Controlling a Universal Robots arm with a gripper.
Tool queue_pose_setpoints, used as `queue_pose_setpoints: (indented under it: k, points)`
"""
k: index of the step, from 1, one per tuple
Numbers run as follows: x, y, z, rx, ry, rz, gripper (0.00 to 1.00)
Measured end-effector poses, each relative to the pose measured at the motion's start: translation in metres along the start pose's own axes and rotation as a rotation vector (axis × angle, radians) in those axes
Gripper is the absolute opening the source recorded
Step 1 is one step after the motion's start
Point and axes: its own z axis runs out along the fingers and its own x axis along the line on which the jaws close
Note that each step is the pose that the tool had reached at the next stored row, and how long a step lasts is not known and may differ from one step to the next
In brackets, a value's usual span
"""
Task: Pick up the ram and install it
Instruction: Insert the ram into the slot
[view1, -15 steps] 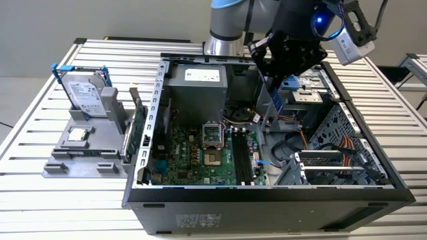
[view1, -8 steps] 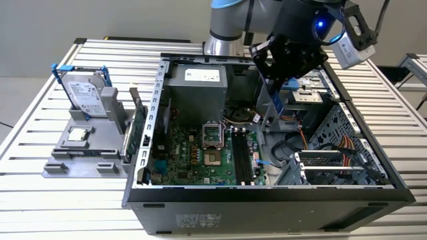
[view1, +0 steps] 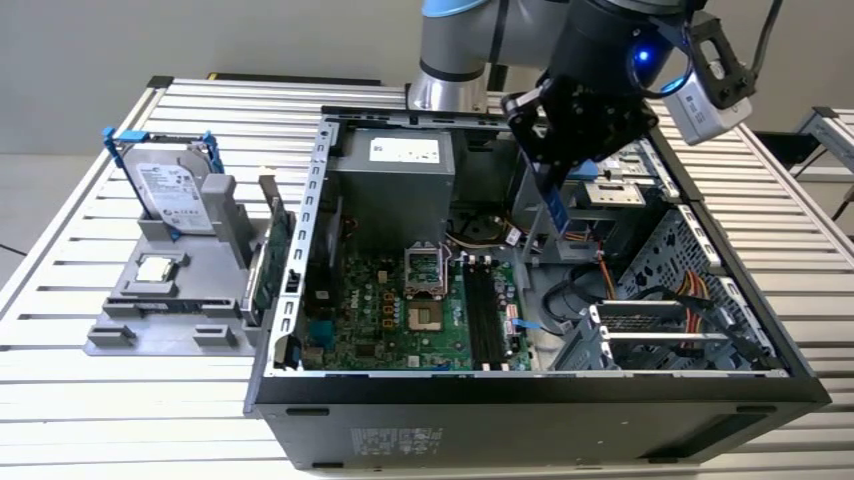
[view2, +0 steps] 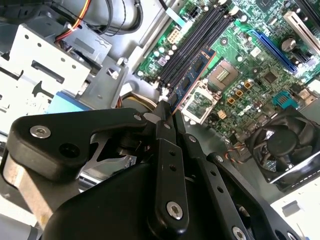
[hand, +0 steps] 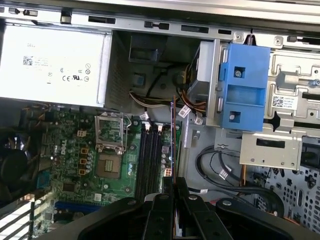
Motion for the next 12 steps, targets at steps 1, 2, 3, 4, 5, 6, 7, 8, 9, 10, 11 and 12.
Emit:
queue_pose_setpoints:
  k: [1, 2, 3, 4, 5, 6, 7, 8, 9, 10, 11, 12]
  points:
    - [-0.0001, -0.0002, 0.0003, 0.0000, 0.0000, 0.001, 0.00]
    - [-0.0002, -0.0004, 0.0007, -0.0001, 0.0001, 0.001, 0.00]
    - [-0.0003, -0.0006, 0.0012, -0.0001, 0.0003, 0.002, 0.00]
    - [-0.0005, -0.0008, 0.0016, -0.0002, 0.0004, 0.003, 0.00]
    - [-0.0006, -0.0010, 0.0021, -0.0002, 0.0005, 0.004, 0.00]
    - [-0.0008, -0.0012, 0.0025, -0.0002, 0.0007, 0.005, 0.00]
    - [-0.0009, -0.0013, 0.0030, -0.0002, 0.0008, 0.005, 0.00]
    - [-0.0011, -0.0014, 0.0035, -0.0002, 0.0010, 0.006, 0.00]
    - [-0.0013, -0.0015, 0.0041, -0.0002, 0.0010, 0.006, 0.00]
    - [-0.0015, -0.0015, 0.0046, -0.0002, 0.0011, 0.007, 0.00]
    - [-0.0017, -0.0016, 0.0053, -0.0003, 0.0011, 0.007, 0.00]
    - [-0.0019, -0.0016, 0.0058, -0.0003, 0.0011, 0.007, 0.00]
